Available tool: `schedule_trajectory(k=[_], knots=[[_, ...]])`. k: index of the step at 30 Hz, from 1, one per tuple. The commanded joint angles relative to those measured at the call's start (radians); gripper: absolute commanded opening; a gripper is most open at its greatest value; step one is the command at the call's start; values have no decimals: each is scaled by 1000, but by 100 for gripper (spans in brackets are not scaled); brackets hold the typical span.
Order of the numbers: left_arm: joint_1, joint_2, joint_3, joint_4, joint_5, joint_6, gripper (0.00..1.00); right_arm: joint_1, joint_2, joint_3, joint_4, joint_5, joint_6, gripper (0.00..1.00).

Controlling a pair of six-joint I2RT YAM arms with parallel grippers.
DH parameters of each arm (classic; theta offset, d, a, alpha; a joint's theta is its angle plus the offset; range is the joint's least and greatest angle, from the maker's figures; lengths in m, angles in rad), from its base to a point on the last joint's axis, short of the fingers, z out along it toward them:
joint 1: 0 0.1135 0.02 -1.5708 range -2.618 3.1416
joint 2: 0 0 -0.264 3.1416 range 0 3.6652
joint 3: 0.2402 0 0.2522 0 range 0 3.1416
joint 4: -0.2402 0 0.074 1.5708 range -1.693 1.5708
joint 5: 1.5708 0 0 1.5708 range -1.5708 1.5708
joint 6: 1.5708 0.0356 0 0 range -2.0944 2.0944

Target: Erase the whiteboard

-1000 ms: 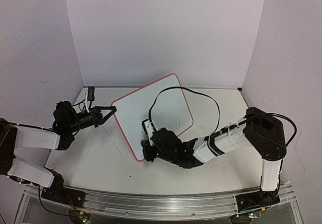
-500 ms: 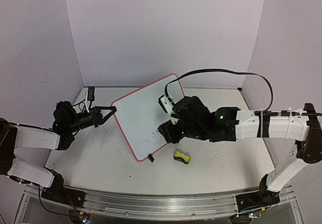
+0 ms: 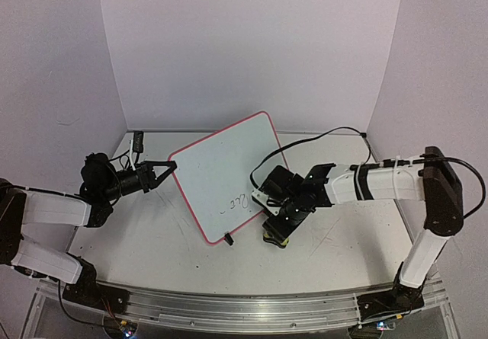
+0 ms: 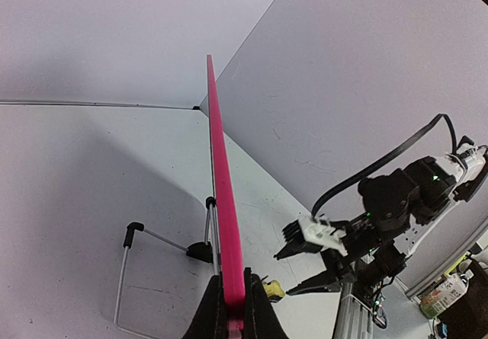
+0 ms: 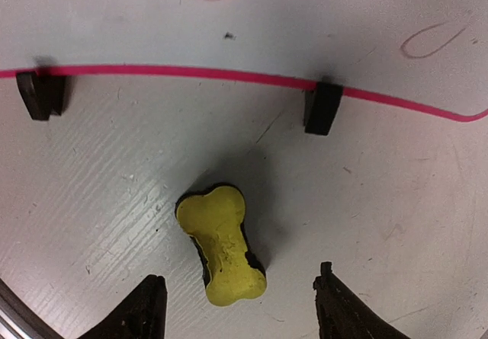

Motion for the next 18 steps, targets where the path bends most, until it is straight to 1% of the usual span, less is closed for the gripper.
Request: schedule_trajectory(k=[1,11,13,18], knots=[[-26,-5,15,-5,87,34,0,-14,47,25,-47,-82,-50,66],[-26,-4,15,-5,88,36,0,-36,114,27,-42,-92,-63,65],[-26,-2,15,-5,88,36,0,-40,126,28,-39,-94,-97,65],[-26,2,17,-5,90,37,0,-52,137,25,-19,-89,-104,62]])
